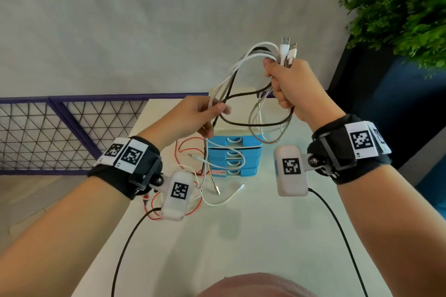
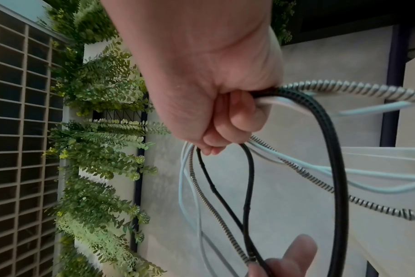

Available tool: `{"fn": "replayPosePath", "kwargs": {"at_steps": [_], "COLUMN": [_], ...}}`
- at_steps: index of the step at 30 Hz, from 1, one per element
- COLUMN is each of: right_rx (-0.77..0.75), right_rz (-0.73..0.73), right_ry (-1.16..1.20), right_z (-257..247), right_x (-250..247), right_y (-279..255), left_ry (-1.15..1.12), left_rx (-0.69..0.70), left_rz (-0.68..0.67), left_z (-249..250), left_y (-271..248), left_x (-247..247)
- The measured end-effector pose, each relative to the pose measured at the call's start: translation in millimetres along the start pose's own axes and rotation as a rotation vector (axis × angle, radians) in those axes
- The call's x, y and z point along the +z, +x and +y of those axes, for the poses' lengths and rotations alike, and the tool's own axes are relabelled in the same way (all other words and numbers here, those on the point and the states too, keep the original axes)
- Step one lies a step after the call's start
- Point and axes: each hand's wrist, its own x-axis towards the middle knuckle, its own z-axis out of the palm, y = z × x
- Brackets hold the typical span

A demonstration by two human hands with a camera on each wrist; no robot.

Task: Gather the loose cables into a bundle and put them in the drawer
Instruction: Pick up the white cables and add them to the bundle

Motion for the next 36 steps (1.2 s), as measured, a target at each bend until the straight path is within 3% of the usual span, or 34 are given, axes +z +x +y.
{"fn": "replayPosePath", "kwargs": {"at_steps": [5,6,9,11,14,17,21,24,27,31,36], "right_rx": [0.006,0.011,0.024,0.029,0.048,0.091,0.098,0.065,0.089,0.155,0.125], "right_rz": [-0.003,-0.009,-0.067,-0.146,-0.255,-0.230,-0.162,-0.167,-0.196,-0.122,-0.056], "right_ry": [-0.063,-0.088,-0.141,-0.170,-0.116,0.132,0.406,0.409,0.346,0.561,0.712], "right_z": [-1,-1,3,4,5,6,18,34,52,67,63], "right_x": [-7,-9,-11,-11,-5,1,12,24,34,43,43], "right_y": [5,5,5,5,4,4,9,11,7,4,7], "left_ry": [-0.287,-0.237,0.275,0.485,0.539,0.624,0.730,0.858,0.883,0.928,0.817], "left_rx": [-0.009,-0.007,0.065,0.129,0.193,0.282,0.358,0.165,-0.206,-0.614,-0.839], "left_rz": [0.000,0.033,0.136,0.232,0.445,0.648,0.721,0.527,0.178,-0.045,-0.491], "left_z": [4,4,8,16,27,37,28,-18,-80,-133,-202], "left_y": [0,2,9,13,22,26,26,32,30,8,-10], "left_x": [-7,-11,-26,-39,-69,-102,-124,-121,-101,-54,-16]}}
